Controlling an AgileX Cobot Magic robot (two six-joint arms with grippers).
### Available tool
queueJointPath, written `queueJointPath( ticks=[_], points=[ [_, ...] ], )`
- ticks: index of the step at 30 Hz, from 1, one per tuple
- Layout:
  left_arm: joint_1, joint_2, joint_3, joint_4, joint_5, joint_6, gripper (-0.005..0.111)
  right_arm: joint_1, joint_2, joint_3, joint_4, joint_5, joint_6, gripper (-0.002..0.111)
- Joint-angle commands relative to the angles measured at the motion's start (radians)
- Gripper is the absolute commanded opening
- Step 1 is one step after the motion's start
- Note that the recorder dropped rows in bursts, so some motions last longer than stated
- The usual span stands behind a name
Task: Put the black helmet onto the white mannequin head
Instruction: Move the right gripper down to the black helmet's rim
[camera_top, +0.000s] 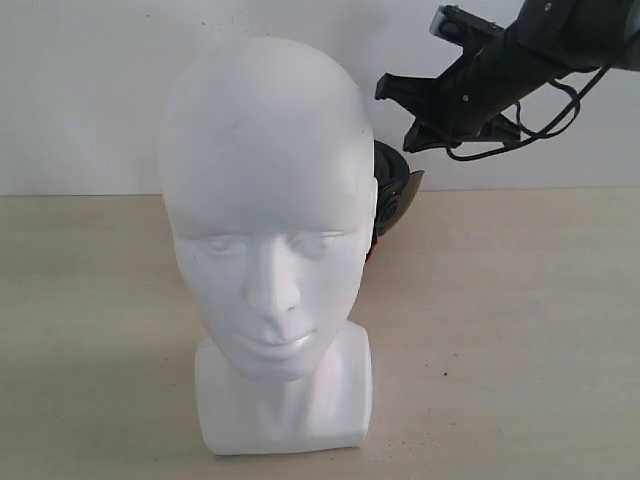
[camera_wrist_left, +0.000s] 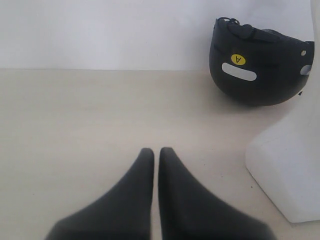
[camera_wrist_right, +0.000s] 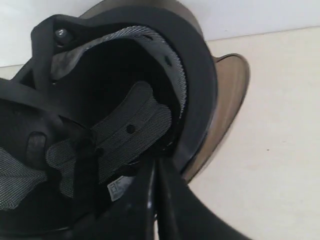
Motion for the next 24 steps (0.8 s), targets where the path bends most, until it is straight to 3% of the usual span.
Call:
queueJointPath(
  ticks=[1,3,7,9,21,24],
  points=[
    [0.000,-0.004,0.004,0.001,0.001,0.005,0.004,0.017,0.021,-0.008,-0.004,-0.018,-0.007,0.009],
    [0.000,-0.004,0.004,0.001,0.001,0.005,0.004,0.017,0.029,-0.008,-0.004,-0.014,0.002,0.023],
    [0.000,-0.004,0.004,0.001,0.001,0.005,0.004,0.017,0.041,-0.008,-0.004,-0.033,0.129,0.068],
    [0.000,-0.004,0.004,0.001,0.001,0.005,0.004,0.017,0.056,-0.008,-0.004,-0.034,0.198,0.078],
    [0.000,-0.004,0.004,0.001,0.001,0.005,0.004,0.017,0.144,-0.026,0.013,-0.050,0.258,0.077],
    [0.000,-0.004,0.004,0.001,0.001,0.005,0.004,0.017,0.156,-0.037,0.023,-0.038,0.260,0.068]
  ],
)
